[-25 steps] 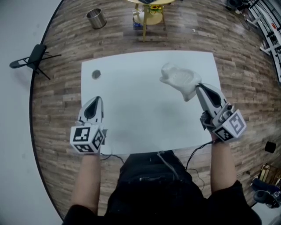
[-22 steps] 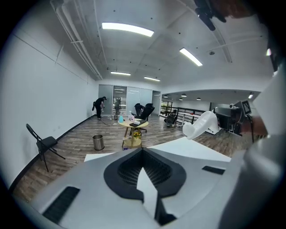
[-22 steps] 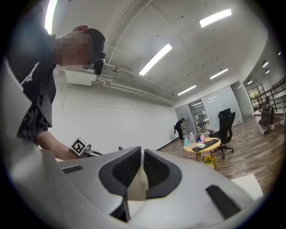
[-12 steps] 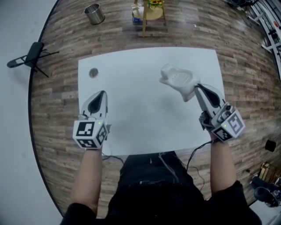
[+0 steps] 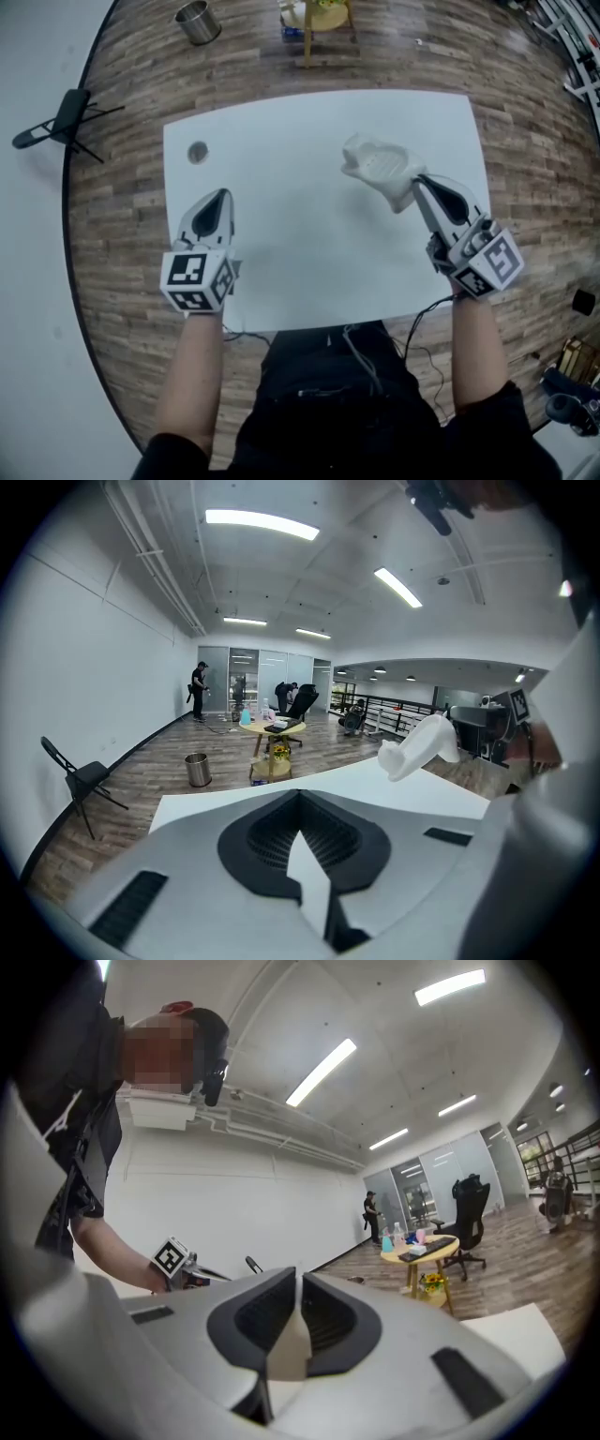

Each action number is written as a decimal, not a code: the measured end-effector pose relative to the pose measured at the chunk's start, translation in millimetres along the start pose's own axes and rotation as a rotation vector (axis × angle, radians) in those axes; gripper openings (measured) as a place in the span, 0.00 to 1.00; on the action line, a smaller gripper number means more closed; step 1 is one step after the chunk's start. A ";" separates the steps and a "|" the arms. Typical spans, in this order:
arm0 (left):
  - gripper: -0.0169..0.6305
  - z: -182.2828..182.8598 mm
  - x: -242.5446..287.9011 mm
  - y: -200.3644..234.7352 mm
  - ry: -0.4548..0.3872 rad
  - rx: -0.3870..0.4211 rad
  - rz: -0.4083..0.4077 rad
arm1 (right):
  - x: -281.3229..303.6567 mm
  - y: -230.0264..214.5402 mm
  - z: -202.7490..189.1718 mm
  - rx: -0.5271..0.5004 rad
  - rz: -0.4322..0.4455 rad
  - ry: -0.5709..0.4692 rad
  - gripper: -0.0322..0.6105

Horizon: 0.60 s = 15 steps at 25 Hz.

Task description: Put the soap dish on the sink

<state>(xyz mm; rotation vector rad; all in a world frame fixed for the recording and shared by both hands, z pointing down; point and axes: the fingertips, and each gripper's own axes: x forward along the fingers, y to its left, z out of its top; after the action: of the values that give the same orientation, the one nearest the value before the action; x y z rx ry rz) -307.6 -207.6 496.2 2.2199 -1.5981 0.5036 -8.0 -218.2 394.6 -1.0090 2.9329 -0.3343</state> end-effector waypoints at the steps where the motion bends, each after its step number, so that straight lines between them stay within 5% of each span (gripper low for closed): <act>1: 0.01 -0.8 2.3 -0.1 0.001 0.002 -0.004 | 2.4 -0.1 -2.3 0.011 -0.001 0.002 0.10; 15: 0.01 -3.7 41.3 4.0 0.020 -0.017 -0.034 | 34.5 -12.4 -34.5 0.044 0.024 0.038 0.10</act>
<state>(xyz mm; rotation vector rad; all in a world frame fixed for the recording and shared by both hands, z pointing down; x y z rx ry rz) -299.4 -241.1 519.6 2.2191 -1.5458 0.4996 -30.9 -242.1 432.5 -0.9716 2.9542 -0.4197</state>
